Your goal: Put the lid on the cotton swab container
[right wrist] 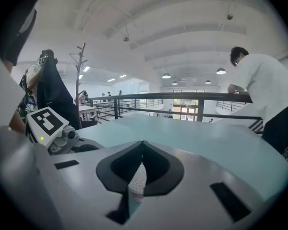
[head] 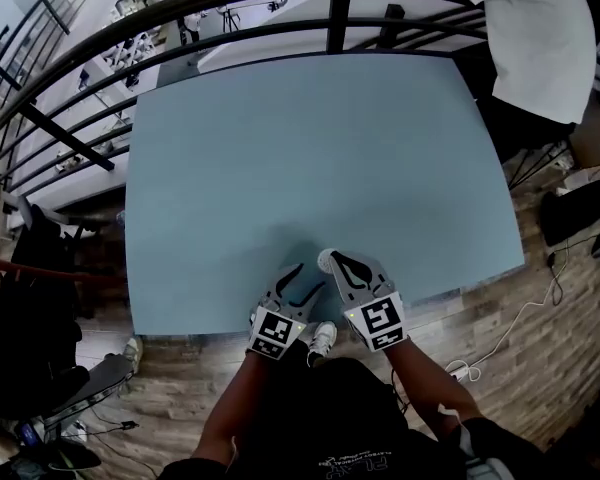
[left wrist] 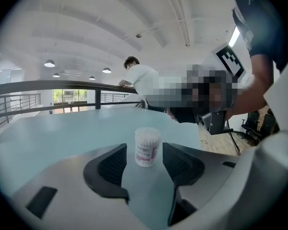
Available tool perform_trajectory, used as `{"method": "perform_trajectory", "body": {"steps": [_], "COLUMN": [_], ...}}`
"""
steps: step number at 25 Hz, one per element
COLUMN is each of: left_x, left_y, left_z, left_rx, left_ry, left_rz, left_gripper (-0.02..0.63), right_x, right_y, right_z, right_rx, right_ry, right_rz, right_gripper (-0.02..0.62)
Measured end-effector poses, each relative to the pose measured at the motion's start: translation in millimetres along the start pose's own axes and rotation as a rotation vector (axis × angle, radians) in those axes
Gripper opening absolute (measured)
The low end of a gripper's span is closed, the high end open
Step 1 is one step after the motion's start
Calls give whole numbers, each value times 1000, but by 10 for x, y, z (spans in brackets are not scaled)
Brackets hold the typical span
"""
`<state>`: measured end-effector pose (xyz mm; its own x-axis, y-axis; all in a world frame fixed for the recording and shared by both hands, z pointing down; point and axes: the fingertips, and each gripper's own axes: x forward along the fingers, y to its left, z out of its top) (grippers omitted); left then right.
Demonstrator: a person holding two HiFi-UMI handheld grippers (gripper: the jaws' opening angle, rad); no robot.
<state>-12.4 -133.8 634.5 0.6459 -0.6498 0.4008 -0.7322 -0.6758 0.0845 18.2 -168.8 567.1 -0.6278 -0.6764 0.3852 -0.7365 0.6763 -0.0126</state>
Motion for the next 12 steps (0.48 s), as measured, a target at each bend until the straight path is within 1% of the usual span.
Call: {"method": "perform_trajectory", "body": {"steps": [3, 6, 8, 12], "left_x": [-145, -254, -344, -528], "left_y": [32, 83, 69, -69], "left_z": [200, 465, 623, 821], "left_rx": [-12, -13, -3, 3], "left_ry": [-37, -92, -124, -170], "left_rz": [27, 59, 75, 111], "left_gripper": [245, 221, 191, 103], "right_x": [-94, -181, -269, -510], "right_y": [24, 51, 67, 110], "right_z": [170, 366, 441, 514], "right_rx": [1, 9, 2, 3], "right_ry": [-41, -87, -108, -145], "right_rz": [-9, -14, -25, -43], "right_gripper": [18, 18, 18, 18]}}
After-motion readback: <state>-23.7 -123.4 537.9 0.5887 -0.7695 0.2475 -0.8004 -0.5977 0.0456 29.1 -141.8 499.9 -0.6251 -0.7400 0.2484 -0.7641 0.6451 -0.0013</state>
